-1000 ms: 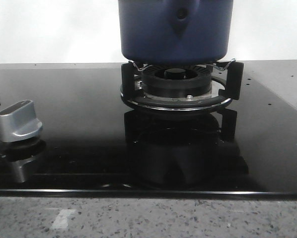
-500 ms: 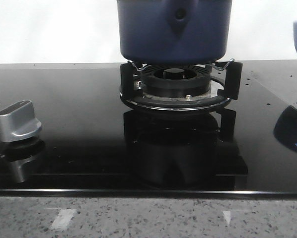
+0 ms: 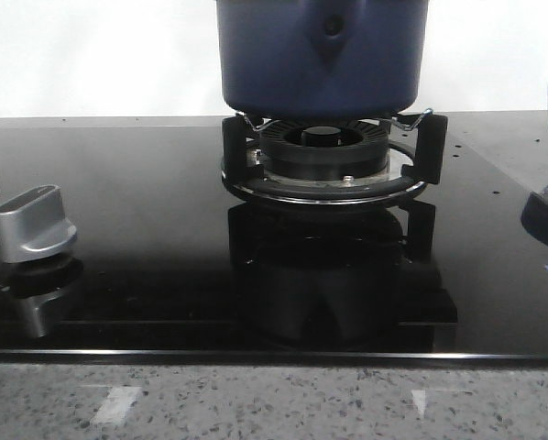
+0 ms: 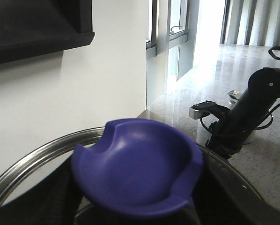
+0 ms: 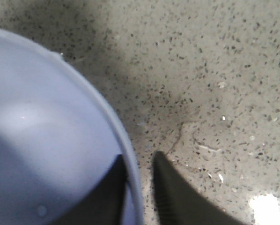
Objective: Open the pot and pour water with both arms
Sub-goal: 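Lower the bowl back onto the counter and open the right gripper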
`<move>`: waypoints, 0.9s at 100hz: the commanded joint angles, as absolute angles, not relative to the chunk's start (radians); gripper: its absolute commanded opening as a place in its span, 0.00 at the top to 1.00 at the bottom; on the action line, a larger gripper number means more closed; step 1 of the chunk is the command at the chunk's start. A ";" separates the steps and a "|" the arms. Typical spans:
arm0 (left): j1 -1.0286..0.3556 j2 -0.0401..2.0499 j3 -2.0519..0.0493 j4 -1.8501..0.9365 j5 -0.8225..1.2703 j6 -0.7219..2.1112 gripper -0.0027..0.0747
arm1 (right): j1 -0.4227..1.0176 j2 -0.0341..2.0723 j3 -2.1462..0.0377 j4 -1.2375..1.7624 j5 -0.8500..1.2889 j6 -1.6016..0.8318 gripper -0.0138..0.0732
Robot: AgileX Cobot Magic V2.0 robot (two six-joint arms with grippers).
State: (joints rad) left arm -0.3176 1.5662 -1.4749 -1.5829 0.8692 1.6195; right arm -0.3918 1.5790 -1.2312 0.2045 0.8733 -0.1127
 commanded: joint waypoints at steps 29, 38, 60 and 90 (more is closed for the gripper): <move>-0.349 1.548 -1.515 -1.680 0.875 1.622 0.49 | -0.397 1.454 -1.374 0.217 0.909 -0.109 0.27; -0.369 1.571 -1.515 -1.680 0.874 1.622 0.49 | -0.397 1.408 -1.407 0.222 0.928 -0.109 0.27; -0.423 1.648 -1.515 -1.682 0.864 1.695 0.49 | -0.397 1.305 -1.413 0.229 0.962 -0.109 0.27; -0.443 1.719 -1.515 -1.694 0.818 1.736 0.49 | -0.397 1.242 -1.413 0.233 0.964 -0.109 0.27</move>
